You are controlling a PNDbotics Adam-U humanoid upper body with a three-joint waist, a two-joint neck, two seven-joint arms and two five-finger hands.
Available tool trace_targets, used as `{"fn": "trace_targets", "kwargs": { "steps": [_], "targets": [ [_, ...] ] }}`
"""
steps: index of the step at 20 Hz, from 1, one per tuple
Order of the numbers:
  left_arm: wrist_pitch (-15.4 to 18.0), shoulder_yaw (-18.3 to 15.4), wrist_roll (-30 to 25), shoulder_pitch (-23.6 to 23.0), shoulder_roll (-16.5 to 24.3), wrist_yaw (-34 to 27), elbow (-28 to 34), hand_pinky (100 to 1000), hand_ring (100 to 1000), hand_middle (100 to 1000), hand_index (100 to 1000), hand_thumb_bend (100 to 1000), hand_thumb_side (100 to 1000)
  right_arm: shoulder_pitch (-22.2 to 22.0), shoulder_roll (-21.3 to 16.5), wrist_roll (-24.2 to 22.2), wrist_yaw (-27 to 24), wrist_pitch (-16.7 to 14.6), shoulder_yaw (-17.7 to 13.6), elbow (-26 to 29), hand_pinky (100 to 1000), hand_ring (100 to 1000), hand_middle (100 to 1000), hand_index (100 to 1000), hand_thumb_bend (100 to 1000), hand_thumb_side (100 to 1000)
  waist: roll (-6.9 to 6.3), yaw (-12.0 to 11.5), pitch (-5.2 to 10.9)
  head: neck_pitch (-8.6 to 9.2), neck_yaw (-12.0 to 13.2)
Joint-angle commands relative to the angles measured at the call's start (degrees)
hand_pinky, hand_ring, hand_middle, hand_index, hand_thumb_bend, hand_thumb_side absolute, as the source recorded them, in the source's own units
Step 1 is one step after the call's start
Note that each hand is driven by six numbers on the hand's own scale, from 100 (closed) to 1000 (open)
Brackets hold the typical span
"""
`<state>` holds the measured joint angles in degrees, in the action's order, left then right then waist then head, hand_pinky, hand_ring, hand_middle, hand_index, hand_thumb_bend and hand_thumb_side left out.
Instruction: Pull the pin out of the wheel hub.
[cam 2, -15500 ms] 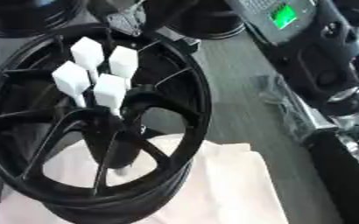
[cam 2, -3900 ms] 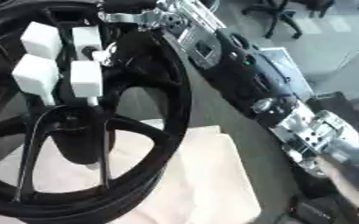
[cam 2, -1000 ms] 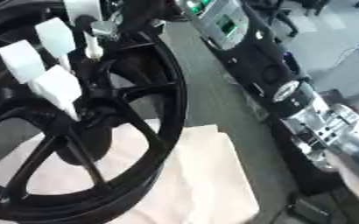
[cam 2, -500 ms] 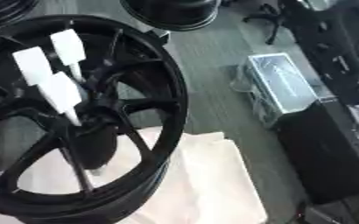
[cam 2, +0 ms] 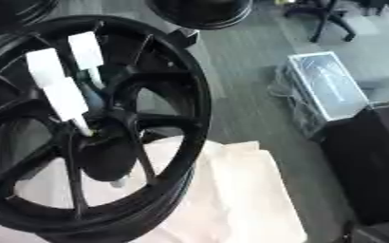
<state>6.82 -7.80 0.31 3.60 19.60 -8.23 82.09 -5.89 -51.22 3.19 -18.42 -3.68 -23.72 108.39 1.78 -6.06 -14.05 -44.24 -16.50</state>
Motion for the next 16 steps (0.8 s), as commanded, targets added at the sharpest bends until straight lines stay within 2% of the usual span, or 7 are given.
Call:
{"fn": "trace_targets", "kwargs": {
  "steps": [1,3,6,7,9,10,16],
  "targets": [
    [0.2,-0.7,-0.1,0.7,0.3,-0.8,1.7,906,974,971,814,109,933,-2.7,4.8,3.3,7.6,-0.4,-3.0,2.8,366,401,376,532,100,429,-0.5,-0.3,0.4,0.12,2.0],
    [0.2,-0.7,-0.2,1.0,0.1,-1.1,2.1,906,975,971,815,110,929,-4.3,8.0,4.0,12.0,-0.5,-3.3,3.9,396,426,402,563,100,402,-0.83,-0.7,0.31,0.12,2.8],
    [0.1,-0.7,-0.4,1.4,-0.2,-1.3,2.4,907,976,972,815,111,926,-6.0,11.4,3.6,17.5,-1.3,-2.8,5.1,462,501,490,673,100,269,-1.09,-1.0,0.31,0.12,3.7],
    [0.0,-0.8,-0.5,1.4,-0.3,-1.4,2.5,907,976,972,816,113,926,-6.3,12.1,3.2,19.0,-1.8,-2.6,5.2,514,557,580,782,100,234,-1.11,-1.1,0.33,0.12,3.9],
    [-0.2,-0.7,-0.6,1.6,-0.4,-1.5,2.7,907,976,973,816,115,927,-6.8,13.4,2.4,21.7,-2.7,-2.5,4.8,581,655,692,881,100,202,-1.08,-1.3,0.35,0.12,4.2],
    [-0.2,-0.7,-0.7,1.7,-0.5,-1.5,2.8,907,976,972,816,116,928,-6.9,13.9,2.4,22.7,-2.8,-2.7,4.3,621,707,723,898,100,201,-1.06,-1.4,0.35,0.12,4.3],
    [-0.5,-0.6,-0.8,1.8,-0.6,-1.5,2.9,907,976,972,816,119,934,-7.2,15.6,1.5,26.8,-0.9,-3.2,1.0,646,729,757,908,100,236,-0.83,-1.5,0.19,0.12,4.5]
  ]
}}
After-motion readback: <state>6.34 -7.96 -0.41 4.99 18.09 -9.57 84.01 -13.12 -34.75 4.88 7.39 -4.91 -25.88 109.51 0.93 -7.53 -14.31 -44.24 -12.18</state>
